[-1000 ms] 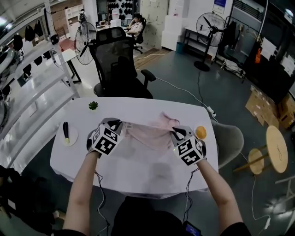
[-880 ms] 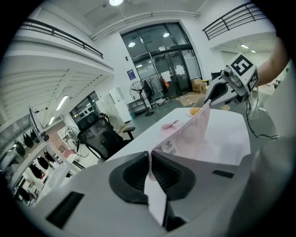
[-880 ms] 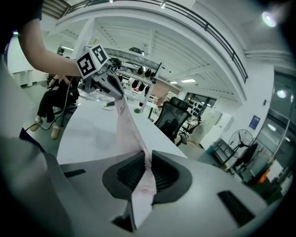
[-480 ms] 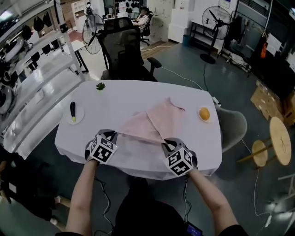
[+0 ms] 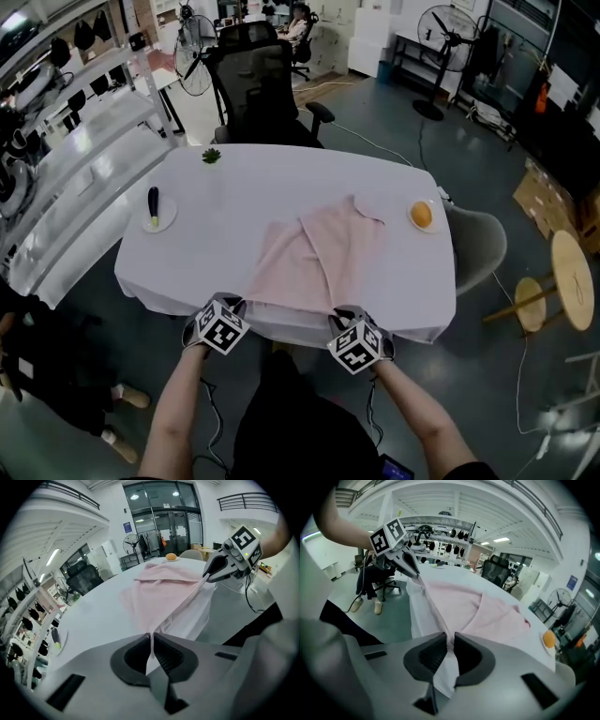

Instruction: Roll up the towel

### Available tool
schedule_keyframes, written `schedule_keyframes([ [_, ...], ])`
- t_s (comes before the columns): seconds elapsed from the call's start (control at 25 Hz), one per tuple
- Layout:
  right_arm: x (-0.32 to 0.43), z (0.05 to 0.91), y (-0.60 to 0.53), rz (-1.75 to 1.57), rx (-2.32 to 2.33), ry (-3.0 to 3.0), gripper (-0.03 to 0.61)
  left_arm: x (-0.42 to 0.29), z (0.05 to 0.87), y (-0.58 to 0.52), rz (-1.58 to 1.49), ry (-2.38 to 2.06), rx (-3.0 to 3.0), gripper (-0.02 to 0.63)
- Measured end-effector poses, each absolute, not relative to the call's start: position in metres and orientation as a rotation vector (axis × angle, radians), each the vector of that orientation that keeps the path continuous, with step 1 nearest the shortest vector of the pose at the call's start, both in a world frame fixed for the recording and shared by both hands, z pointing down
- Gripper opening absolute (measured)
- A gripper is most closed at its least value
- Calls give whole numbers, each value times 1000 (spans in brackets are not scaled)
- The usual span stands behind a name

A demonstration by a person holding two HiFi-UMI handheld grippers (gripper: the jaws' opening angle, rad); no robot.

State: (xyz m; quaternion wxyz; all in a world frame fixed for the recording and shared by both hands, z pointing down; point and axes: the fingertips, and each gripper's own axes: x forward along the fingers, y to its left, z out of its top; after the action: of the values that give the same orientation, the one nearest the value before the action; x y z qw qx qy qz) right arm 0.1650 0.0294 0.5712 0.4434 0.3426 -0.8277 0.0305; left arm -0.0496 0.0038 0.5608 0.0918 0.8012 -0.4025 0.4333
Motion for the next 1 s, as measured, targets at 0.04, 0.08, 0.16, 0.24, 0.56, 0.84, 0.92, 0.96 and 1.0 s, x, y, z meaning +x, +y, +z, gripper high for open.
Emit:
schedule_keyframes([
  [0.04,166,578,30,88,846,-2041,51,-47,568,6,1295,-1177,2374,34],
  [0.08,167,584,31,98,840,-2031,55,-45,574,8,1303,-1155,2369,38],
  [0.16,169,591,31,116,826,-2018,77,-37,584,14,1301,-1080,2361,73],
  [0.24,168,590,33,134,805,-2028,124,-26,583,24,1260,-952,2361,196],
  [0.56,162,498,-24,124,832,-2195,219,-41,491,-27,1046,-999,2466,318],
  [0.84,136,463,-111,132,917,-2231,219,-51,484,-129,1065,-1099,2453,318],
  [0.92,126,468,-131,173,923,-2230,219,-44,492,-153,1068,-1065,2454,318],
  [0.96,122,471,-140,195,926,-2227,219,-41,496,-163,1074,-1044,2456,316],
  [1.0,118,475,-149,216,933,-2223,218,-37,500,-173,1080,-1024,2456,316],
])
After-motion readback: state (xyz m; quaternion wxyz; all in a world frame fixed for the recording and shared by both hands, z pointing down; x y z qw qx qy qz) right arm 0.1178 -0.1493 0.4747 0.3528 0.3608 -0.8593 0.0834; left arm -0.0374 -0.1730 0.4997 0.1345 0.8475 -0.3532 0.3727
